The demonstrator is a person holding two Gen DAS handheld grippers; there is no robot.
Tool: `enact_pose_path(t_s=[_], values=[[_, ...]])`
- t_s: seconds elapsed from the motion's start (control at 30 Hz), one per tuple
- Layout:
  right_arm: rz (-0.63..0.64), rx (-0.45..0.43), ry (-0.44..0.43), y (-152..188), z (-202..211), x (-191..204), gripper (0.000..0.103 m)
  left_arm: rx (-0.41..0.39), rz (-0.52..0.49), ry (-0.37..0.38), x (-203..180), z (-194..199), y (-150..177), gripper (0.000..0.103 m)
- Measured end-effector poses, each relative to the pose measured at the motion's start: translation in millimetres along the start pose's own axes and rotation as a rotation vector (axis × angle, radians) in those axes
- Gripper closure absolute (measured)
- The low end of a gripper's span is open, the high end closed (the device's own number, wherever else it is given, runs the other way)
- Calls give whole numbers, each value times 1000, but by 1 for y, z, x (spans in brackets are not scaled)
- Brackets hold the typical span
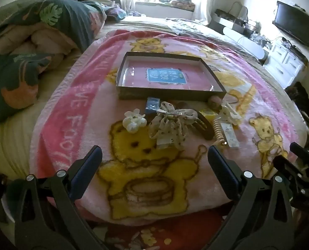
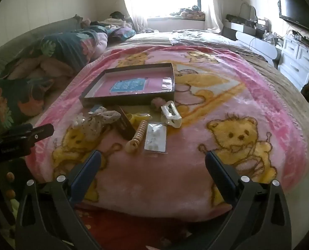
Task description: Organize jewelry
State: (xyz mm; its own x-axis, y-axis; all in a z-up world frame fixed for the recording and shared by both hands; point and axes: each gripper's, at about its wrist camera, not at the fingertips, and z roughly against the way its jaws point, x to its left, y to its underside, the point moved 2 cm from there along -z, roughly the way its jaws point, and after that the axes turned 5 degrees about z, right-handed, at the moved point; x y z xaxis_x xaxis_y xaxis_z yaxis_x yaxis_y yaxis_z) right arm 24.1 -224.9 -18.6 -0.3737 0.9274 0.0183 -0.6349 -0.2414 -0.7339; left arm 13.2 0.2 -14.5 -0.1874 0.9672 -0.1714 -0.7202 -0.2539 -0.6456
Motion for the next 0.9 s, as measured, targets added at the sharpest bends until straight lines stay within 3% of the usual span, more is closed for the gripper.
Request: enact_pose_path(t_s=[0.9], values=[[-5, 1, -10, -1, 7, 5, 4, -15, -13, 8, -3, 15, 0, 8]])
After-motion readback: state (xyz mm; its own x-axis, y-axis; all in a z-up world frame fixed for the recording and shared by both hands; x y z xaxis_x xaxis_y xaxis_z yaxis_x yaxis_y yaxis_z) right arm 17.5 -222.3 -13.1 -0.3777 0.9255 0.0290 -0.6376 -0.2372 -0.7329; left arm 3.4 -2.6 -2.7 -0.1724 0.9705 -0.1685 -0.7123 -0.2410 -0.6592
